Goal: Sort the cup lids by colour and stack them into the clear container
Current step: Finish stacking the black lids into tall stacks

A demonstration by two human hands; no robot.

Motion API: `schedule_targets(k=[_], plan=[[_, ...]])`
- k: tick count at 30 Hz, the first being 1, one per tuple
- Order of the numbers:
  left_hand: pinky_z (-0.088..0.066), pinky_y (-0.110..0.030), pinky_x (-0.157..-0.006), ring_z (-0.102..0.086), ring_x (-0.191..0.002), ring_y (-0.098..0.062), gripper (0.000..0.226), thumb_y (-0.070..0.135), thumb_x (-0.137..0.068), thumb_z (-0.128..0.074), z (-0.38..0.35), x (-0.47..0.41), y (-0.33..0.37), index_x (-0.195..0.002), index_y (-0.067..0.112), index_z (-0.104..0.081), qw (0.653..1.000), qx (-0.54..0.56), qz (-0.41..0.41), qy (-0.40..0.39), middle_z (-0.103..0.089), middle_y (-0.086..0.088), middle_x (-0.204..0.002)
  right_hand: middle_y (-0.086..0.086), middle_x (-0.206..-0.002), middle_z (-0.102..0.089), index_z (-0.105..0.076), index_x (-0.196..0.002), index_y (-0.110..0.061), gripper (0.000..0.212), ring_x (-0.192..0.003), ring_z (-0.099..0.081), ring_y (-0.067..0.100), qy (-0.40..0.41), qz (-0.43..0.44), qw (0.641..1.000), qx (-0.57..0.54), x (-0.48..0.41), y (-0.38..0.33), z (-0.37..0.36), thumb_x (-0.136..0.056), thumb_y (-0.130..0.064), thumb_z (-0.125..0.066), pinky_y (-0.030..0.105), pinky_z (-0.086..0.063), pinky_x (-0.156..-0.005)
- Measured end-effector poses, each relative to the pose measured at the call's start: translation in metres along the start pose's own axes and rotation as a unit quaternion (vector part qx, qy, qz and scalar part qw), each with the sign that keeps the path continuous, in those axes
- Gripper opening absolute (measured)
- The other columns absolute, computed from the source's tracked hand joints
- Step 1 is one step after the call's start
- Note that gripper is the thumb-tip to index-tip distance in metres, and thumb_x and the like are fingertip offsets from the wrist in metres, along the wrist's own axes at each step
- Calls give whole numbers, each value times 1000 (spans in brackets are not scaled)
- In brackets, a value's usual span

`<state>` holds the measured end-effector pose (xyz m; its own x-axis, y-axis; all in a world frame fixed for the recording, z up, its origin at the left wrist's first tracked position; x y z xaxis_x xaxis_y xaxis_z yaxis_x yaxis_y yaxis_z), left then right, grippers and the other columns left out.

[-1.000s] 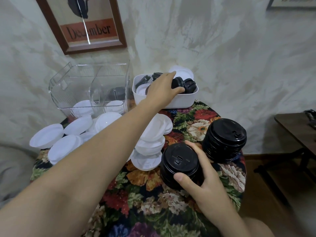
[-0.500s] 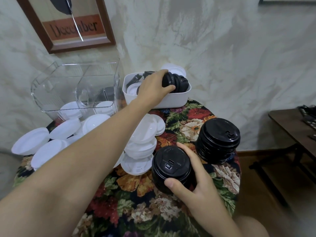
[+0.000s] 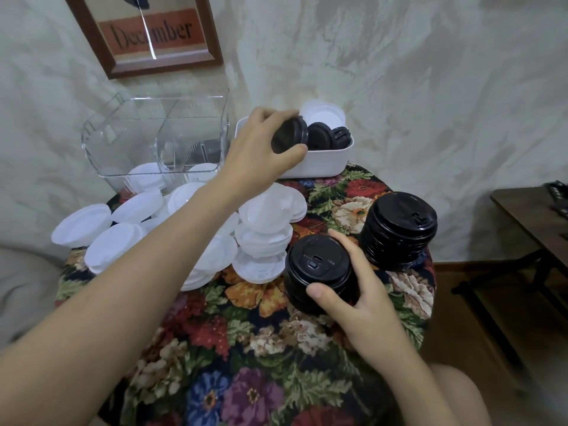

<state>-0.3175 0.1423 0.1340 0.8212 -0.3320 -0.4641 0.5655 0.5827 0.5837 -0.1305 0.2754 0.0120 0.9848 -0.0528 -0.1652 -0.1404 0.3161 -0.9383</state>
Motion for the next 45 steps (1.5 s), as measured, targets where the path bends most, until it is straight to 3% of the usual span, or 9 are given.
schedule_targets(k=[4,10,12,22,25,30,34,41,45], plan=[[-53,-43,-102,-58,-125,-9,70,60,-79,-67,-2,63,18,-145,44,-50,989,91,11,-116,-57,17,-133,-39,-139,-48,-34,-147,-58,79,-129,-49,-12,1,1,1000,-5,0,0,-1,-79,-67,-72,22,-43,-104],[-42,-5,-92,-54,-122,11,60,54,-77,-82,-15,119,30,-133,42,-61,969,146,21,-198,-62,26,-130,-37,-138,-51,-36,-150,-50,77,-128,-50,-12,5,8,1000,-15,2,-2,1,-84,-56,-75,11,-44,-95],[-40,-2,-92,-52,-123,12,57,47,-79,-83,-19,123,30,-132,39,-64,968,139,23,-207,-61,25,-131,-36,-140,-50,-34,-151,-49,80,-129,-49,-13,9,8,1000,-16,3,-1,2,-83,-57,-75,15,-43,-98],[-44,-26,-112,-52,-135,2,61,15,-88,-80,-32,131,28,-141,30,-54,933,226,42,-277,-59,17,-141,-46,-138,-45,-26,-156,-48,90,-131,-43,-17,14,14,1000,-18,3,-1,3,-83,-49,-77,11,-38,-103],[-44,-23,-110,-52,-134,2,66,18,-86,-82,-35,135,20,-143,32,-52,933,242,56,-261,-58,17,-144,-43,-140,-46,-29,-154,-49,85,-133,-44,-14,9,20,1000,-15,2,-3,2,-85,-50,-77,8,-38,-102],[-46,-33,-113,-60,-128,-6,73,33,-79,-83,-44,141,13,-145,27,-52,934,252,81,-238,-66,11,-136,-31,-143,-51,-34,-155,-42,82,-134,-47,-7,11,32,999,-12,1,-3,1,-86,-50,-77,27,-41,-110],[-44,-41,-115,-59,-130,-8,75,47,-77,-79,-45,146,9,-145,31,-53,935,259,89,-224,-64,11,-138,-41,-142,-46,-30,-156,-46,84,-135,-44,-12,7,35,999,-8,2,-5,1,-86,-48,-77,21,-38,-109],[-33,-38,-123,-41,-143,2,78,53,-88,-68,-47,159,10,-157,37,-36,930,256,87,-251,-46,24,-154,-32,-140,-53,-40,-148,-44,56,-134,-49,-6,0,51,998,-29,2,-8,0,-97,-53,-62,14,-41,-106],[-30,-36,-124,-39,-144,4,91,36,-84,-82,-50,162,10,-159,36,-30,921,267,88,-269,-44,23,-156,-33,-135,-55,-43,-144,-41,52,-130,-50,-7,9,49,998,-37,1,-9,1,-96,-48,-61,8,-39,-100]])
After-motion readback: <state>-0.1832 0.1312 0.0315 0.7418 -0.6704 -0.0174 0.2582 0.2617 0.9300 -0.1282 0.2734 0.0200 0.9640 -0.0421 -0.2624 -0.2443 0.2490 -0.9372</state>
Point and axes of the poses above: each hand's wrist, its own x-axis away from the middle knuckle, its own z-axis out of the back of the hand, y = z × x, the point moved 8 cm from there along -x, towards the middle knuckle
